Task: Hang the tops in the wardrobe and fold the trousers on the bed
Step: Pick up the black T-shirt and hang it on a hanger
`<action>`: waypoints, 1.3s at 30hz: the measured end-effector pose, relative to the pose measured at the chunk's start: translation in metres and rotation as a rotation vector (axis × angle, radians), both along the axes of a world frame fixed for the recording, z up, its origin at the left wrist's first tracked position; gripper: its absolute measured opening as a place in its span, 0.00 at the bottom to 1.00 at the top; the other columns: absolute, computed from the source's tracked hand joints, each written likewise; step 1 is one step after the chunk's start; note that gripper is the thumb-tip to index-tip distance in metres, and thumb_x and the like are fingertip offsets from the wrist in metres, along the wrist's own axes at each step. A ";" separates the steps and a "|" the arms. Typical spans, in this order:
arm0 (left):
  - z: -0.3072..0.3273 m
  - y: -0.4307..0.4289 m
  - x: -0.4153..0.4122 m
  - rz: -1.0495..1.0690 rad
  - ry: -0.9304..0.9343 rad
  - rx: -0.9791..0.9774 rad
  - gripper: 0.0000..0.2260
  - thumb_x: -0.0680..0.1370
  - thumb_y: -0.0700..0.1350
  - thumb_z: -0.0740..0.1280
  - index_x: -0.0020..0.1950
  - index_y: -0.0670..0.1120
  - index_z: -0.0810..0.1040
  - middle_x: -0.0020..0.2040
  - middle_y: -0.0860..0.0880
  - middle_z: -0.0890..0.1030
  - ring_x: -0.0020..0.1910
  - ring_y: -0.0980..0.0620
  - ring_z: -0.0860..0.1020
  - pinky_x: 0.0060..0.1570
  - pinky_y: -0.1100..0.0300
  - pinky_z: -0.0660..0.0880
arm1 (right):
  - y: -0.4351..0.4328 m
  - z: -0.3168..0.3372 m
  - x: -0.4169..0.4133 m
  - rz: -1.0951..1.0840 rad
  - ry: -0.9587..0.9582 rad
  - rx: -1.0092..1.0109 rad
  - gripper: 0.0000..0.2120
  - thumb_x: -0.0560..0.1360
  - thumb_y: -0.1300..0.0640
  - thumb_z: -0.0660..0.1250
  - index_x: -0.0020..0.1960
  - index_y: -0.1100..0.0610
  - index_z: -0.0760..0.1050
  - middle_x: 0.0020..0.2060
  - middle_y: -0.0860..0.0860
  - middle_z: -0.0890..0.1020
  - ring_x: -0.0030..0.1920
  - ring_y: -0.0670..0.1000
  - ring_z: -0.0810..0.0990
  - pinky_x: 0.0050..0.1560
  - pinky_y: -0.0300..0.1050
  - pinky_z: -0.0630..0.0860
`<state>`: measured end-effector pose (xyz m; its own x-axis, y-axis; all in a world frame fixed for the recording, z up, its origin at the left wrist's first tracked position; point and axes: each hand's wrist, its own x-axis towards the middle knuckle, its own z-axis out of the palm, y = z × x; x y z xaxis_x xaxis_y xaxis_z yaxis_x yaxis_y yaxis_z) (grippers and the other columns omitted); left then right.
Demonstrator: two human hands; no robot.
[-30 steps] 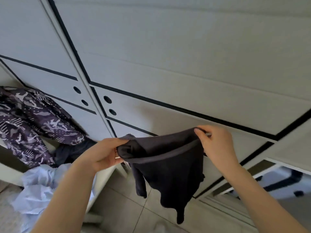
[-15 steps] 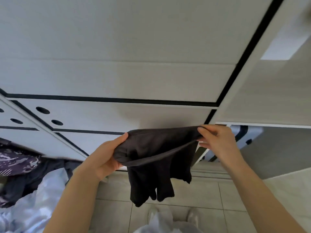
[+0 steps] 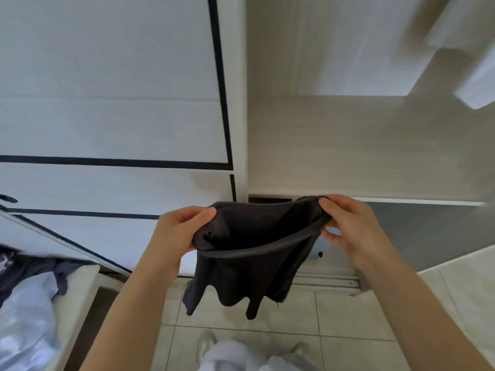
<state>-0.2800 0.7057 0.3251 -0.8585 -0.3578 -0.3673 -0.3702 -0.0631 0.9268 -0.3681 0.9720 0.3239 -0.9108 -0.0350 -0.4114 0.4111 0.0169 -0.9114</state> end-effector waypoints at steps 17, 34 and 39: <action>0.064 0.138 -0.101 0.052 0.284 -0.008 0.05 0.78 0.45 0.69 0.48 0.47 0.85 0.43 0.46 0.86 0.42 0.48 0.85 0.37 0.57 0.82 | 0.135 0.067 -0.078 -0.020 0.355 -0.162 0.07 0.77 0.65 0.66 0.48 0.60 0.83 0.48 0.58 0.84 0.48 0.53 0.85 0.48 0.45 0.81; 0.205 0.170 -0.234 0.074 0.621 -0.074 0.03 0.77 0.43 0.72 0.43 0.47 0.84 0.37 0.48 0.86 0.36 0.52 0.85 0.31 0.63 0.79 | 0.172 0.198 -0.193 -0.151 0.717 -0.014 0.07 0.77 0.60 0.68 0.45 0.53 0.84 0.43 0.48 0.84 0.45 0.45 0.83 0.39 0.36 0.80; 0.248 0.172 -0.262 0.107 0.725 -0.152 0.06 0.76 0.43 0.72 0.39 0.47 0.84 0.31 0.51 0.84 0.28 0.57 0.81 0.27 0.66 0.76 | 0.174 0.232 -0.214 -0.155 0.890 0.118 0.09 0.76 0.60 0.69 0.42 0.48 0.83 0.35 0.43 0.84 0.39 0.44 0.83 0.40 0.43 0.80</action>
